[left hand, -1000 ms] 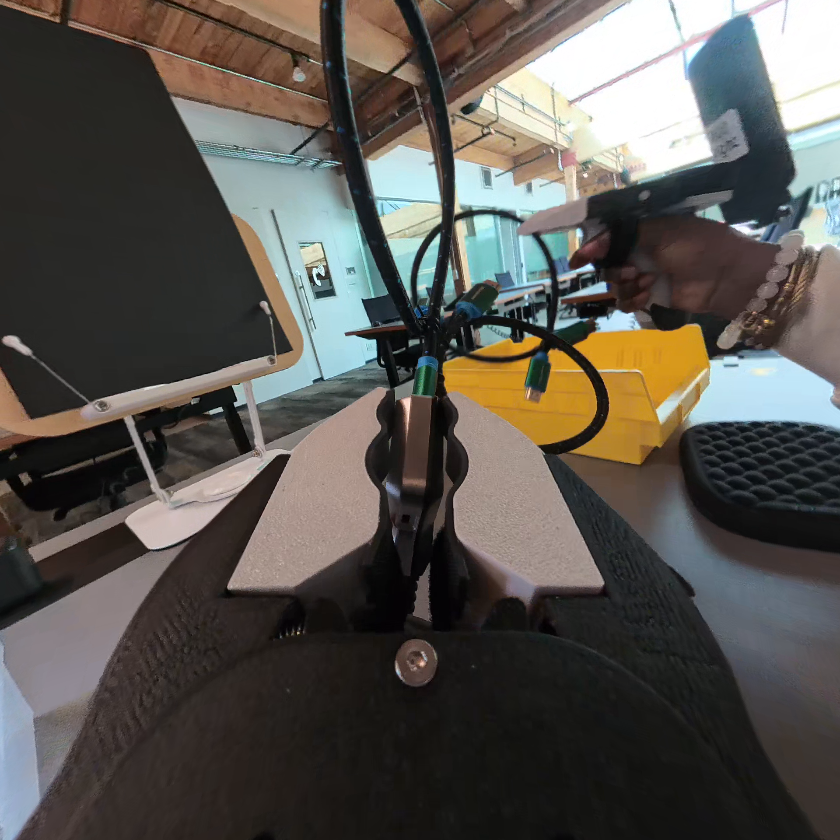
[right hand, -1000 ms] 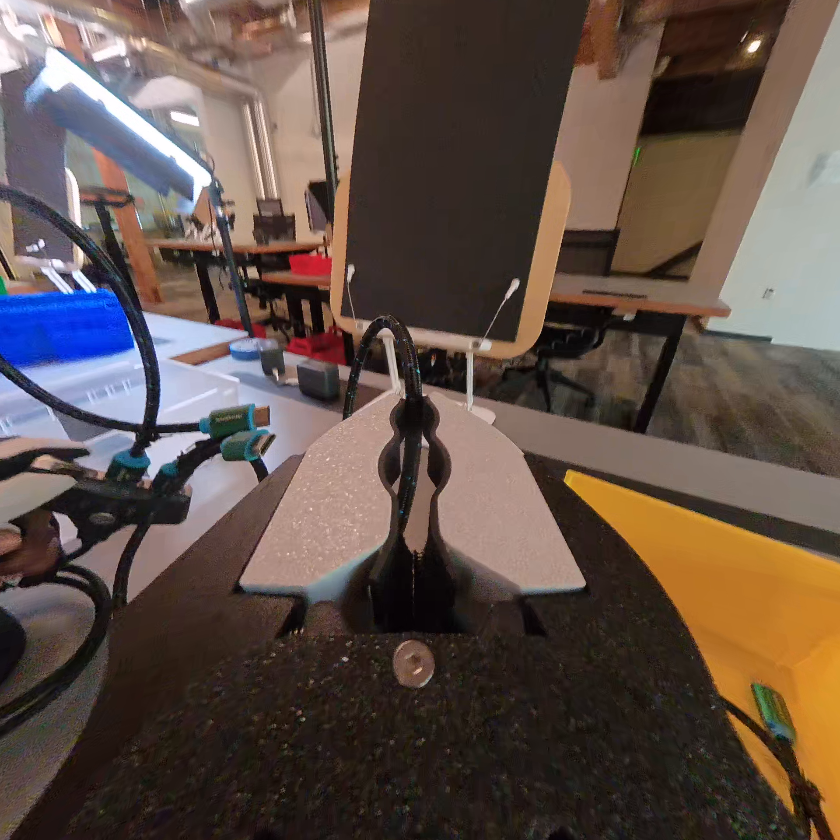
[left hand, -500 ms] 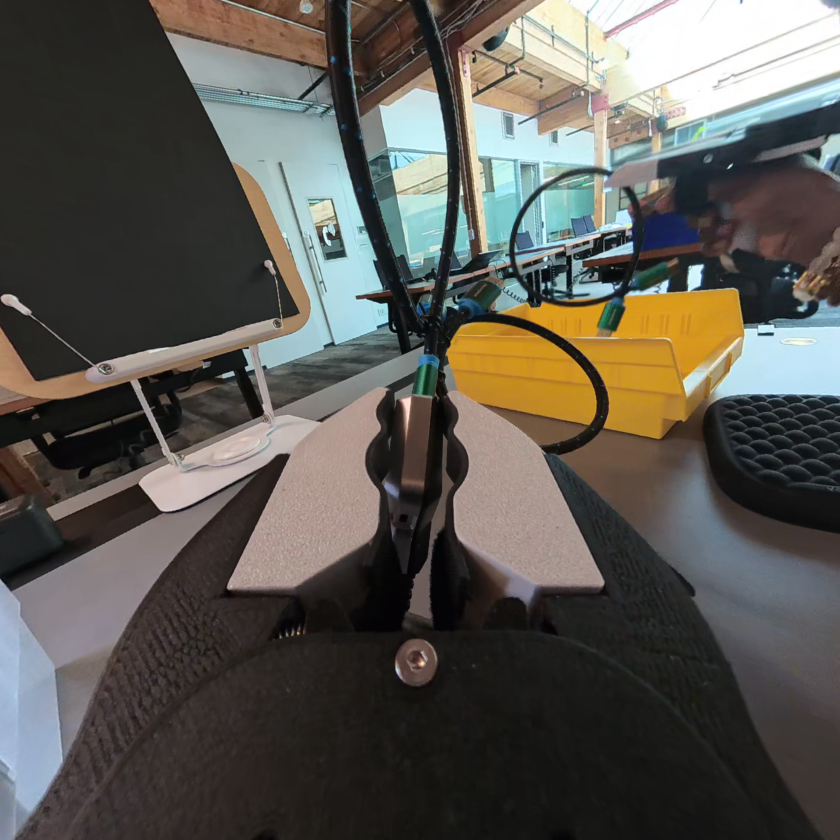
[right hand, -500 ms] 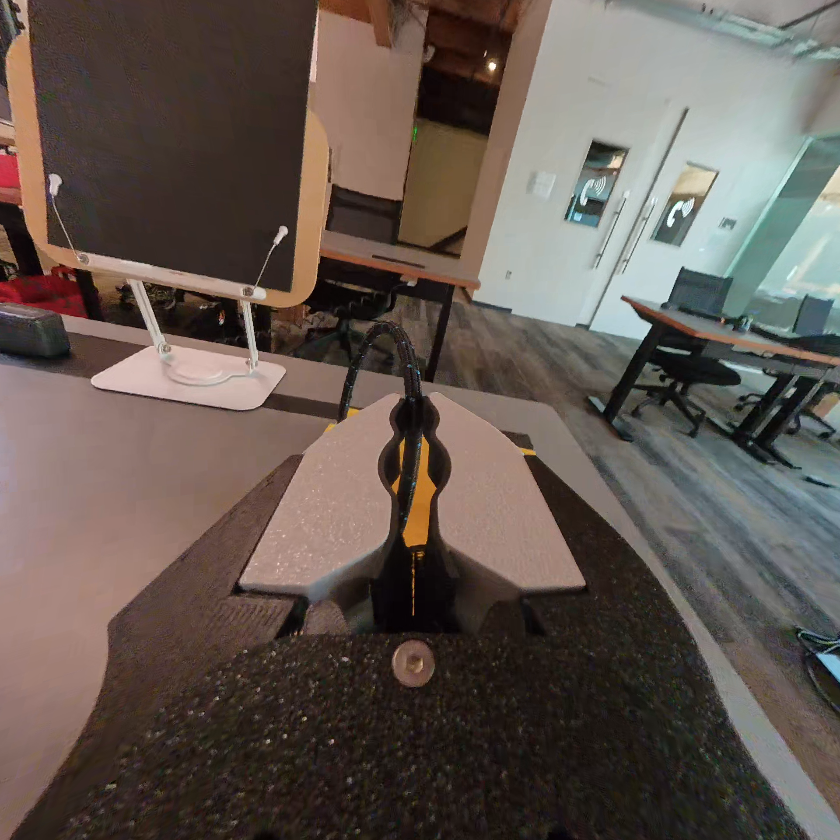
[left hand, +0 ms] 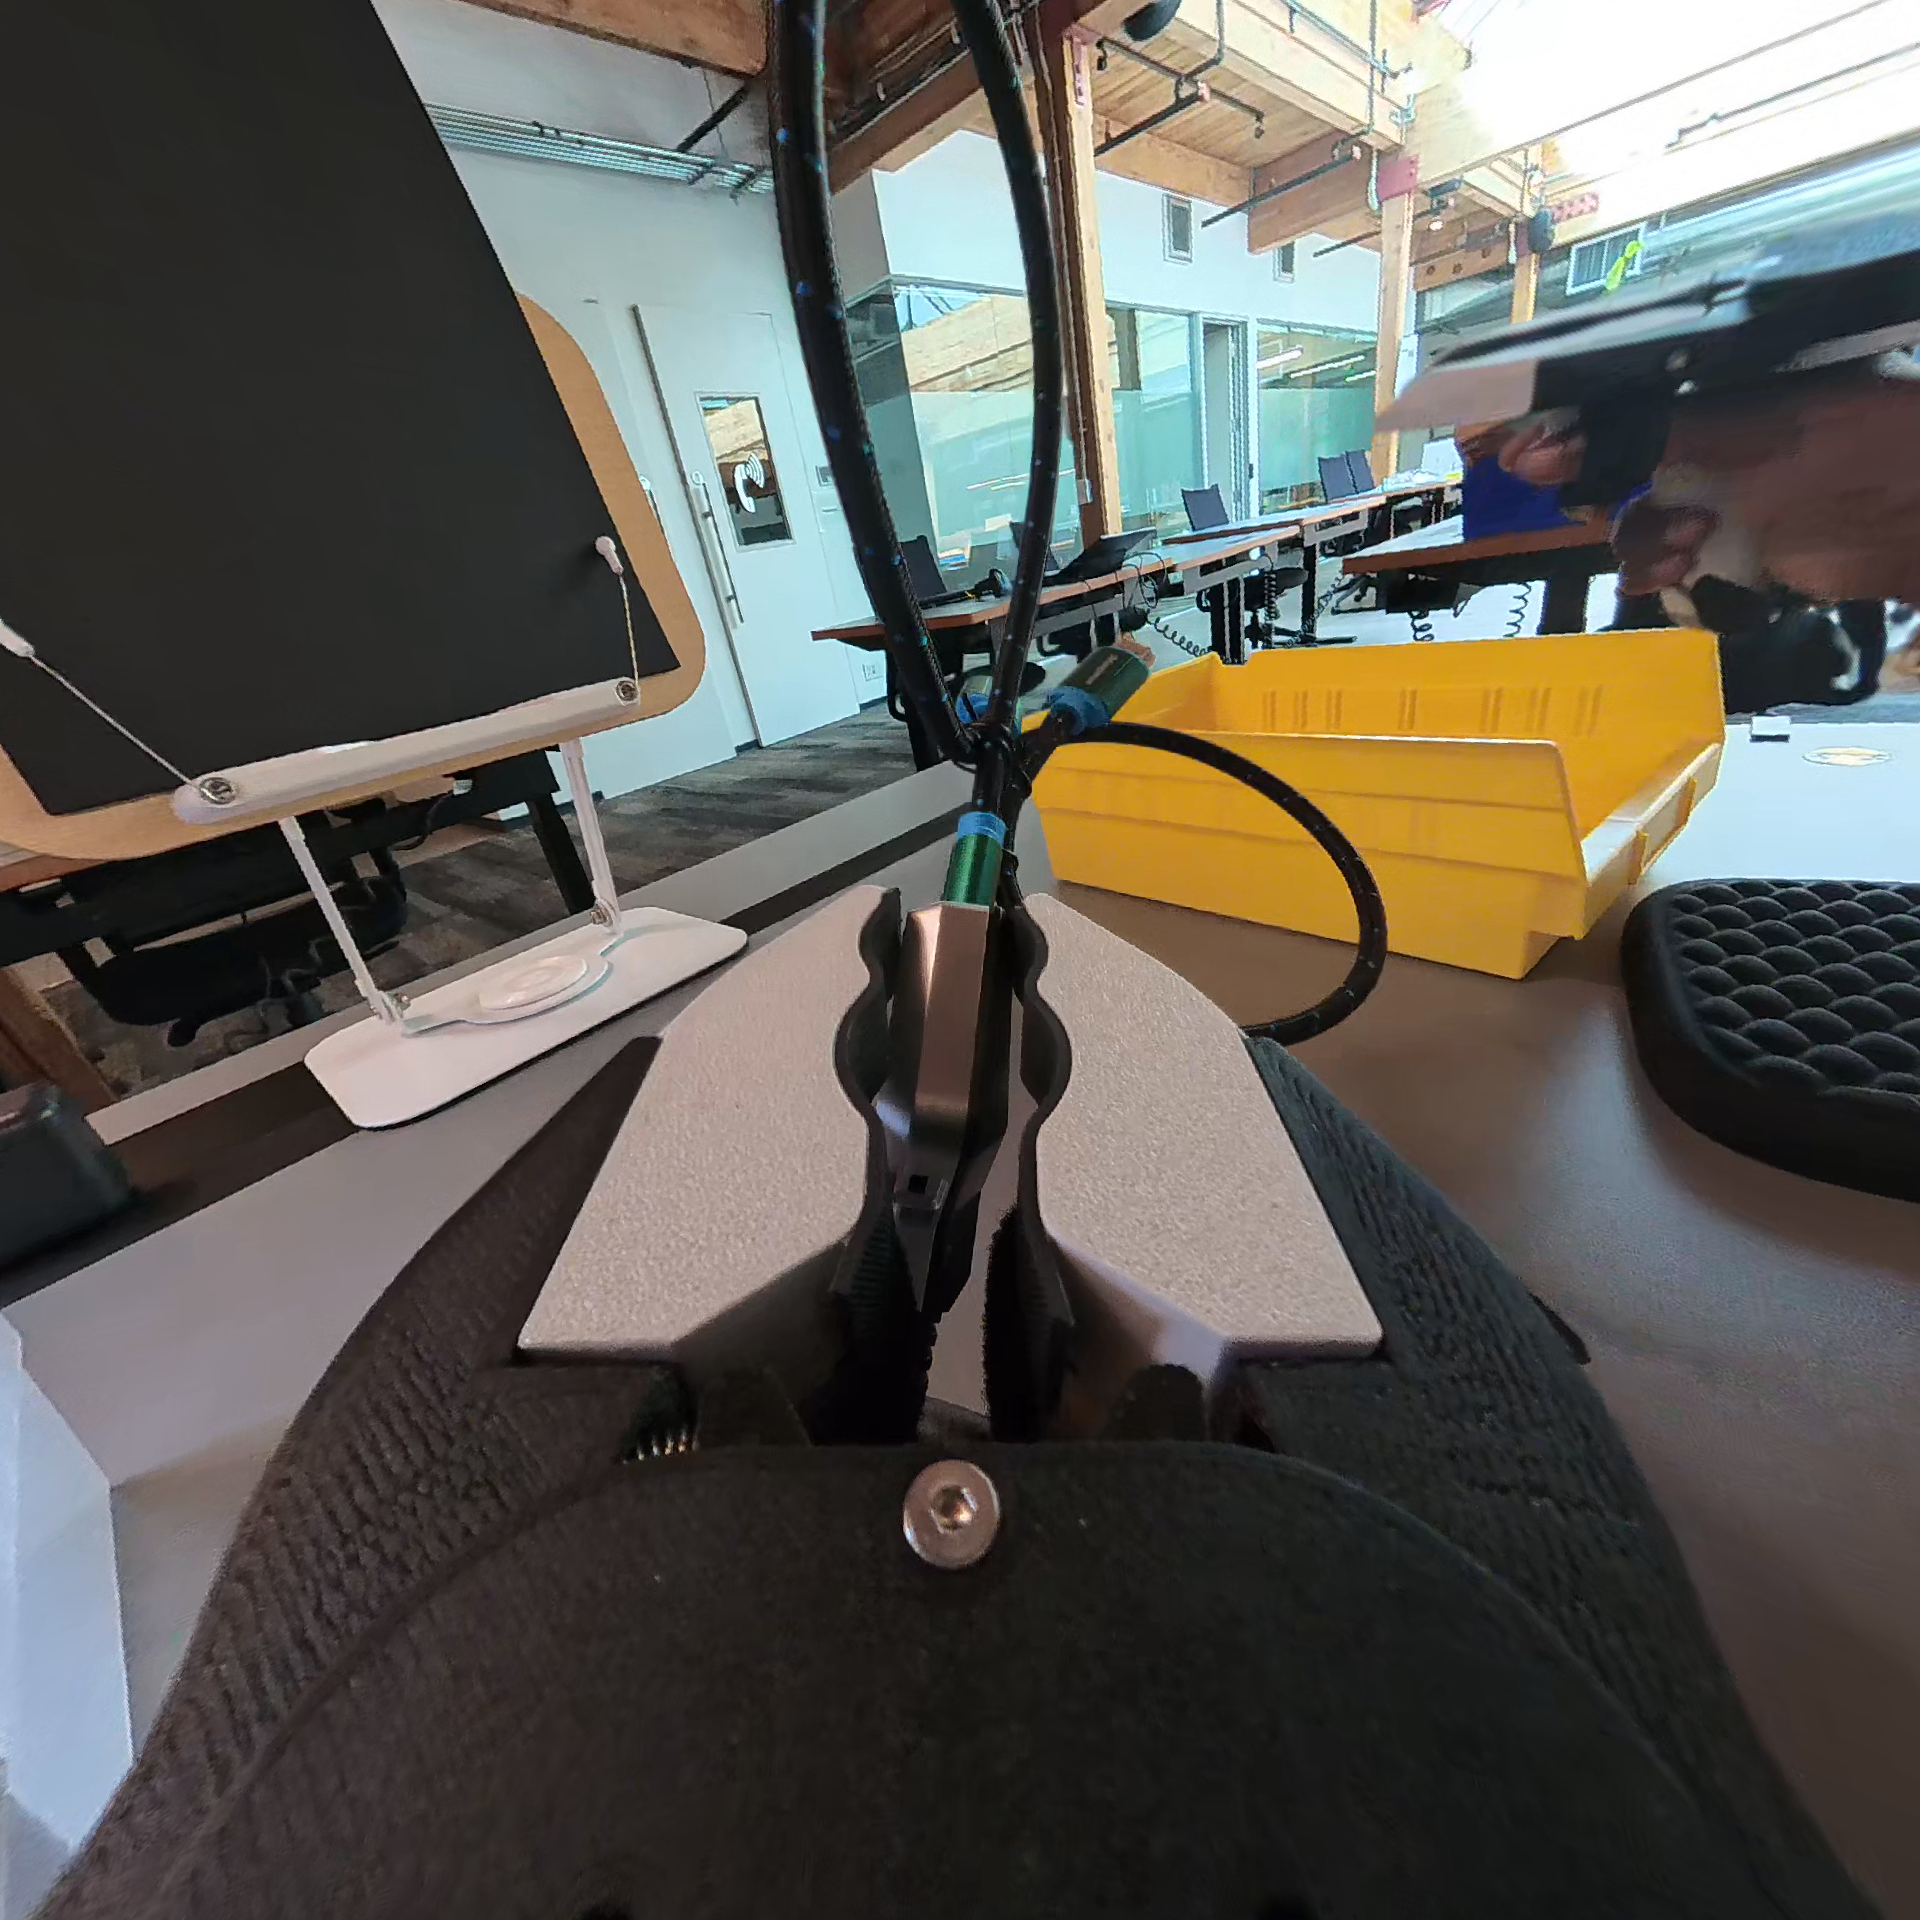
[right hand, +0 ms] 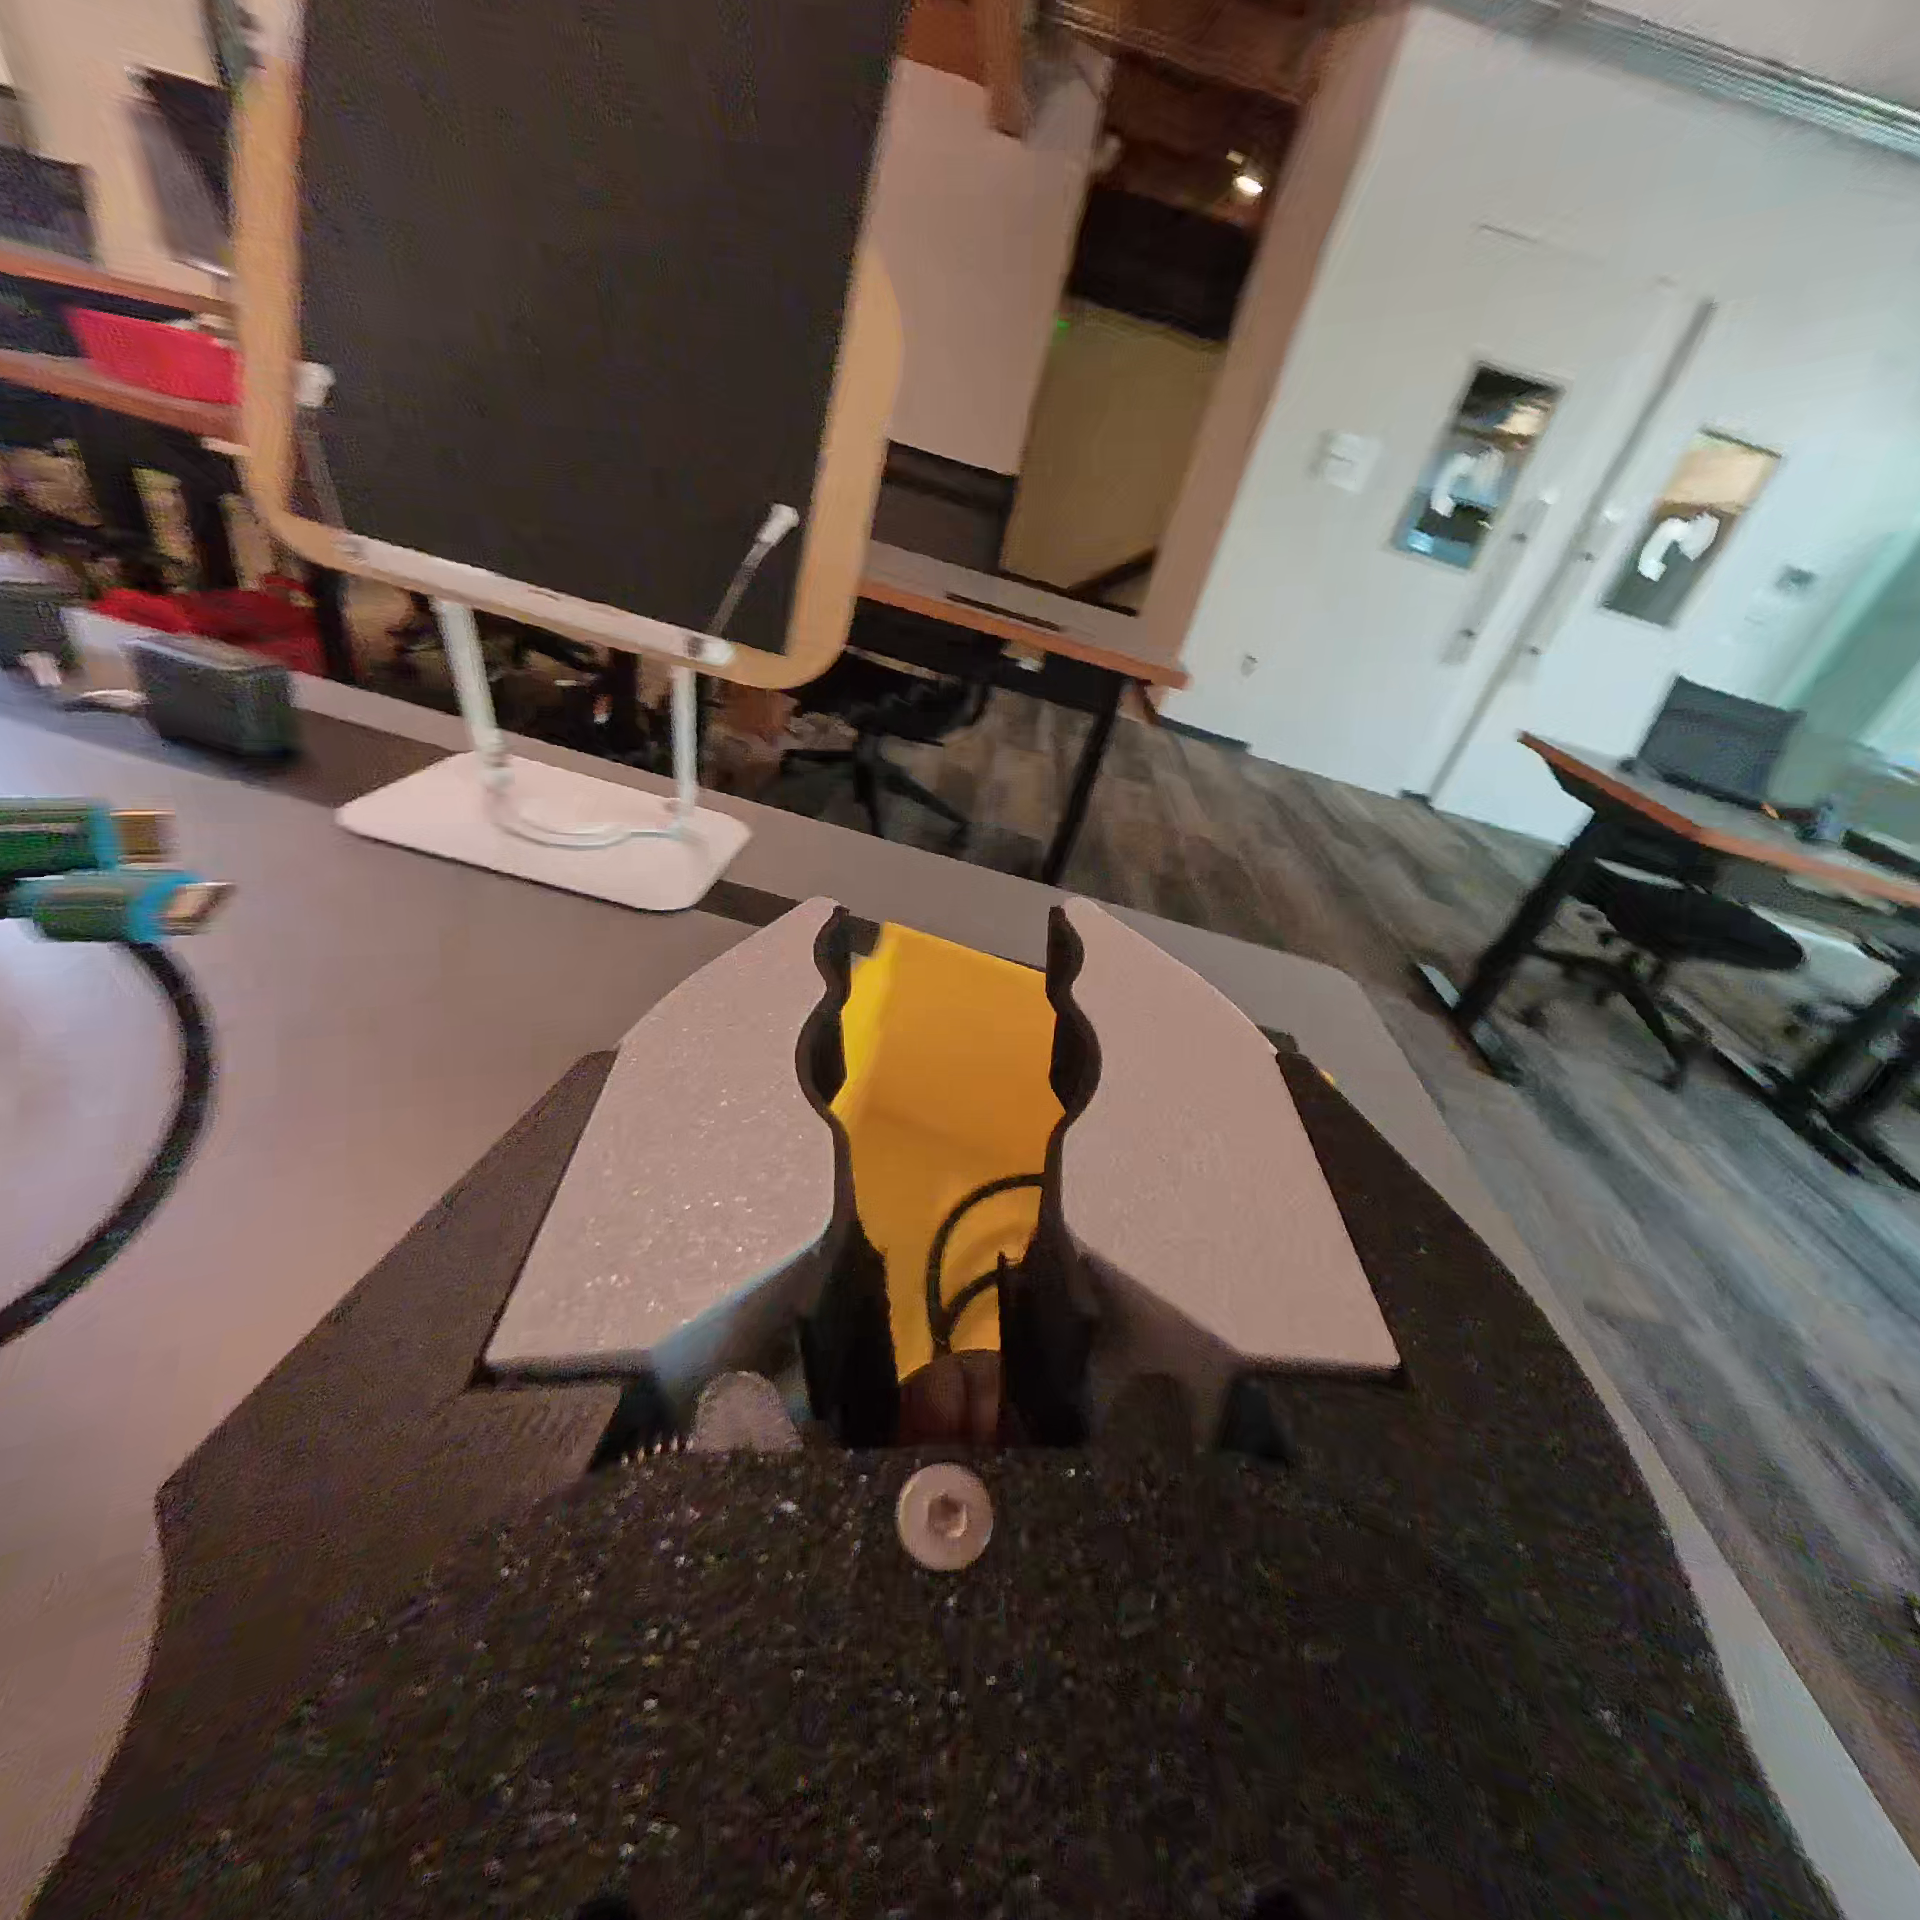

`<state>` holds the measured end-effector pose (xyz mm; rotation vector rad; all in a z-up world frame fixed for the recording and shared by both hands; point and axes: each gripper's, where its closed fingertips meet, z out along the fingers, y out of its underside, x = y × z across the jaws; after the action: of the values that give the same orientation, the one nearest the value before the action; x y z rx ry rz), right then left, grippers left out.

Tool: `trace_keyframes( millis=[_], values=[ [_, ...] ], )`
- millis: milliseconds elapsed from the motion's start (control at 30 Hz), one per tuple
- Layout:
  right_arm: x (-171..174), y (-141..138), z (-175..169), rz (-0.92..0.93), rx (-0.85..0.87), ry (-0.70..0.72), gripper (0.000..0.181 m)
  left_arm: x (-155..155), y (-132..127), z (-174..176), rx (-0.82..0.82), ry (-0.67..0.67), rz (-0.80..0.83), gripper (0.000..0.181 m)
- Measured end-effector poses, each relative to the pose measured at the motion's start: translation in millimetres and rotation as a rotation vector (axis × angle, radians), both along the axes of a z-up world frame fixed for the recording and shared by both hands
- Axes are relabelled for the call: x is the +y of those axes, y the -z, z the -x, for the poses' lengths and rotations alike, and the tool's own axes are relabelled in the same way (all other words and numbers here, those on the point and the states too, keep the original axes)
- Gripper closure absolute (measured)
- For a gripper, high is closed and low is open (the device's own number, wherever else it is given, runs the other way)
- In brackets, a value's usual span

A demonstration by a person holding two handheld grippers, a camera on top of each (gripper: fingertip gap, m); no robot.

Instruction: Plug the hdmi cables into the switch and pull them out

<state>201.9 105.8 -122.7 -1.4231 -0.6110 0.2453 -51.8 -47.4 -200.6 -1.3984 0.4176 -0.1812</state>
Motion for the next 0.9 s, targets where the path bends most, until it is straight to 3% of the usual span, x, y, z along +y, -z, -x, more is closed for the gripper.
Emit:
trace_keyframes(
  millis=[100, 200, 333, 467, 567, 767, 900],
  values=[
    [-40.3, -6.1, 48.3, -0.077, -0.088, -0.194, 0.145, 1.2, 3.6, -1.7, 0.039, -0.01, 0.009, 0.161],
    [-91.9, -2.9, 101.6, -0.241, -0.316, -0.428, 0.148, 4.3, 13.0, -5.3, 0.162, -0.05, 0.028, 0.162],
    [-143.2, 61.8, 148.3, -0.316, -0.777, -0.717, 0.152, 7.7, 31.6, -16.2, 0.368, -0.077, 0.068, 0.162],
    [-181.6, 114.1, 186.4, -0.263, -0.807, -0.922, 0.161, 7.5, 41.1, -26.5, 0.473, -0.061, 0.075, 0.162],
    [-176.1, 128.5, 208.5, -0.416, -0.815, -0.815, 0.162, 6.7, 42.1, -29.2, 0.462, -0.04, 0.083, 0.162],
    [-145.5, 124.8, 223.3, -0.758, -1.027, -0.553, 0.162, 5.2, 46.7, -34.9, 0.461, 0.002, 0.113, 0.162],
    [-140.7, 135.9, 226.0, -0.775, -1.125, -0.558, 0.172, 6.5, 52.3, -33.1, 0.511, -0.012, 0.134, 0.162]
  ],
)
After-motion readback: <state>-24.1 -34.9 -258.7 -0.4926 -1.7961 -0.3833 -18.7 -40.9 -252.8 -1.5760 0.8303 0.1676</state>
